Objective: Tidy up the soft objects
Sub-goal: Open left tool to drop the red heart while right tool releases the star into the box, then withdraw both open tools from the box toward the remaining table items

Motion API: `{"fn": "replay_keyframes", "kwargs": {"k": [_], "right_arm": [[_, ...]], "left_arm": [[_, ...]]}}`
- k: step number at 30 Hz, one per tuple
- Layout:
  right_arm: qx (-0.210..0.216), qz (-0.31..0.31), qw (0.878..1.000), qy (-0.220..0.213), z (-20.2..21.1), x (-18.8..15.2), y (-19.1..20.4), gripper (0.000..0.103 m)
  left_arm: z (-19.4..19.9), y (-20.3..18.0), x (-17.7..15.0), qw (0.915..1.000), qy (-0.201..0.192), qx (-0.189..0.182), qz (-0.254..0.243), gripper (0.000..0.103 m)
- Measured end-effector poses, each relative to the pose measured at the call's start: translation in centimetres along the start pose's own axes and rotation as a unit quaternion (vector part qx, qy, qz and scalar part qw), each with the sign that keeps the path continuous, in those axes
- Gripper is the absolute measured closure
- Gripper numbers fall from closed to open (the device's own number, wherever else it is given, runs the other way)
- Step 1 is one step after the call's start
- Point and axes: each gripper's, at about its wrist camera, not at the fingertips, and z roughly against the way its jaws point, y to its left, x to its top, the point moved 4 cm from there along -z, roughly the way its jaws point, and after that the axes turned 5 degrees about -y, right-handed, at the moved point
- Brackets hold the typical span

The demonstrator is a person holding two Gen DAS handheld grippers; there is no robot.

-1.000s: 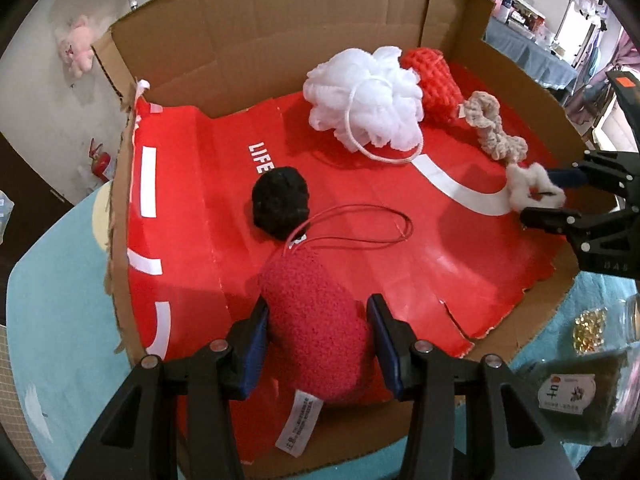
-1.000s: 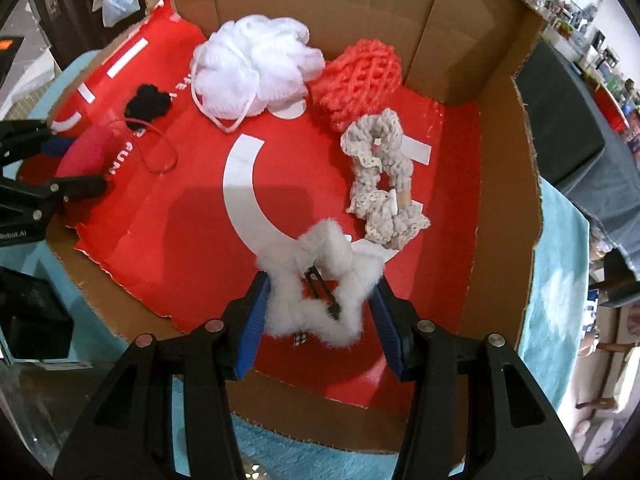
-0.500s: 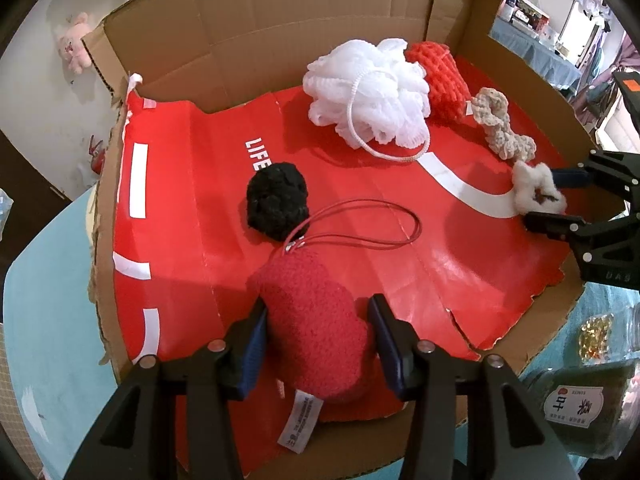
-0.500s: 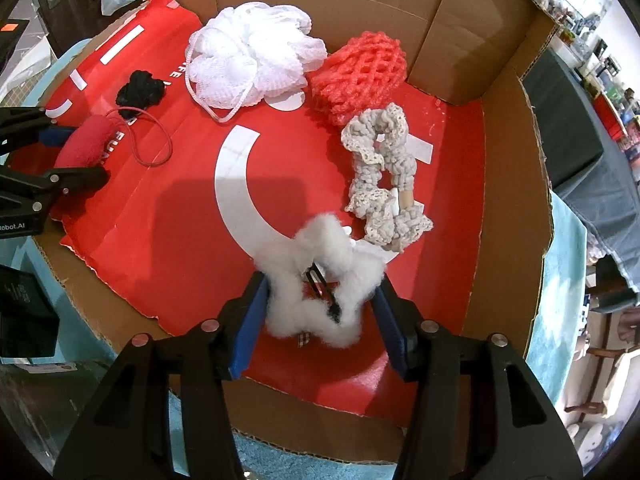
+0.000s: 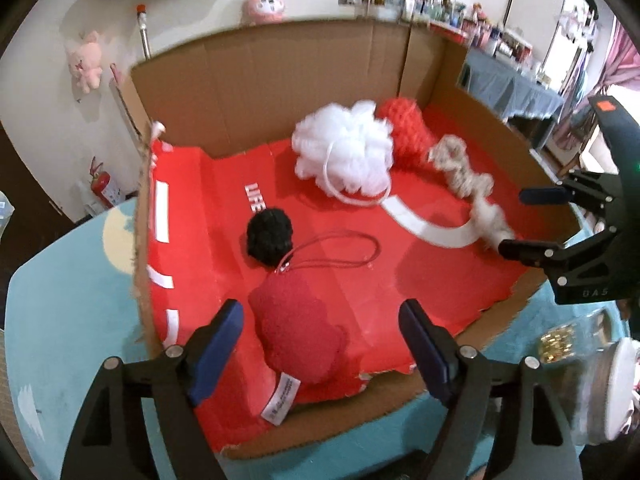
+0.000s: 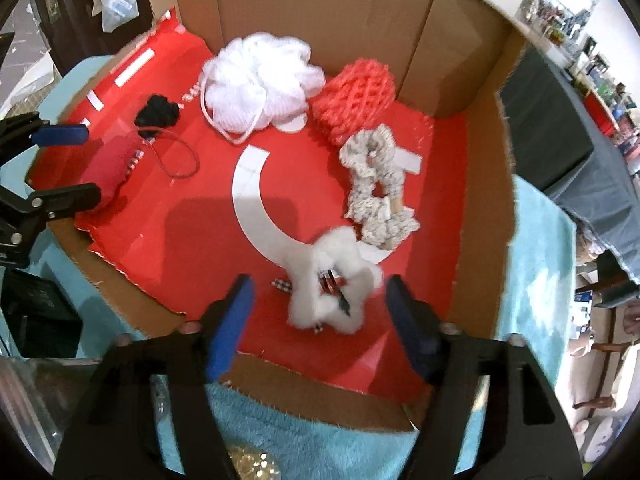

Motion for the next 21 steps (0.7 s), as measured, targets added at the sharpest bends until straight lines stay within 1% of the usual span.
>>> {"fn": "replay_keyframes", "kwargs": {"k": [1, 4, 8, 11, 15, 19, 21], "right_arm": [[0.0, -0.002, 1.0, -0.006, 0.6, 0.0, 0.0, 0.03], [0.0, -0.018, 1.0, -0.025, 2.6, 0.0, -0.2, 0.03], [-0.006, -0.034, 0.997, -0.063, 6.5, -0.1, -0.5, 0.03], [-0.002, -0.048, 0.994, -0.097, 9.6, -0.4, -0.5, 0.03], [-0.006, -0.058, 0.988, -0.143, 13.6, -1.1, -0.3, 0.023], [-0.006, -0.056, 0.98, -0.192, 17.9, -2.9, 1.0, 0.023], [-0.002, -0.058, 0.976, -0.212, 19.6, -4.0, 1.7, 0.019]], "left_arm": [[0.8, -0.1, 0.1, 1.0, -0.01, 0.0, 0.002, 0.02], [3.0, -0.6, 0.3, 0.9992, -0.04, -0.001, 0.009, 0.012], [6.4, -1.3, 0.1, 0.9962, -0.085, 0.004, 0.016, 0.008], [8.8, -1.9, -0.2, 0.9923, -0.122, 0.012, 0.022, 0.005], [12.2, -3.1, -0.9, 0.9863, -0.162, 0.02, 0.023, 0.003], [15.7, -4.5, -2.4, 0.9785, -0.202, 0.031, 0.024, 0.0], [17.1, -5.2, -3.2, 0.975, -0.219, 0.034, 0.024, 0.0]]}}
